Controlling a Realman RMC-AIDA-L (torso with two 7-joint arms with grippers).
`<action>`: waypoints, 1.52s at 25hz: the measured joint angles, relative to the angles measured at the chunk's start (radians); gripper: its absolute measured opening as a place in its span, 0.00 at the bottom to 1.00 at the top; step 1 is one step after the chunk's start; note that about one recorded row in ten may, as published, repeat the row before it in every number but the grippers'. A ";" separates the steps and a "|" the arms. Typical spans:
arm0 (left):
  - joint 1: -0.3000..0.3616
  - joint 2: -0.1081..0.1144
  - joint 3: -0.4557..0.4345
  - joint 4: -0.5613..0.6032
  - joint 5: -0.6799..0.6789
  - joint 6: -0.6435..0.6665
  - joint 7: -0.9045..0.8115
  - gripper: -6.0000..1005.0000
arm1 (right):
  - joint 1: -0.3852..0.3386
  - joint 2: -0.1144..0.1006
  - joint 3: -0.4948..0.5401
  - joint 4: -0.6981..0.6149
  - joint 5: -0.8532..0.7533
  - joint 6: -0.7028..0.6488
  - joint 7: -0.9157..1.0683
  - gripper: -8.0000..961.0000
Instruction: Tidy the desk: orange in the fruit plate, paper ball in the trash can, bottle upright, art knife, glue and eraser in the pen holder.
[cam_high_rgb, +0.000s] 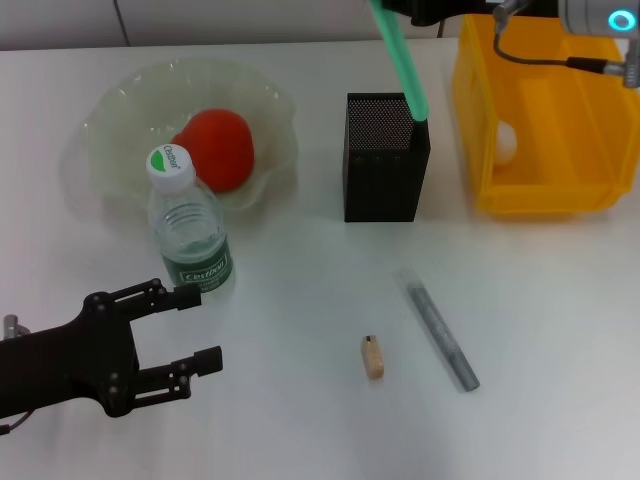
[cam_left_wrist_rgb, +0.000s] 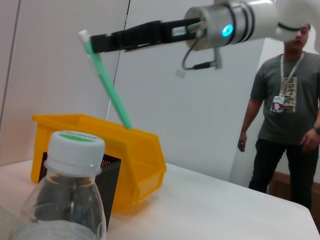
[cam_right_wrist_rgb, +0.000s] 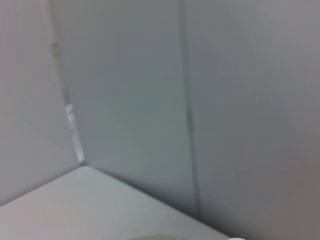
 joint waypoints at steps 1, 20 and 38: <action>-0.001 0.000 0.000 0.000 0.000 0.000 -0.002 0.76 | 0.003 0.000 -0.005 0.036 0.009 0.036 -0.015 0.26; -0.006 -0.007 0.005 0.000 0.000 -0.005 -0.011 0.76 | 0.087 -0.003 0.015 0.270 0.020 0.028 -0.049 0.40; -0.008 0.004 0.005 0.006 0.000 0.052 -0.010 0.76 | 0.141 -0.004 0.166 -0.141 -0.179 -0.781 0.058 0.49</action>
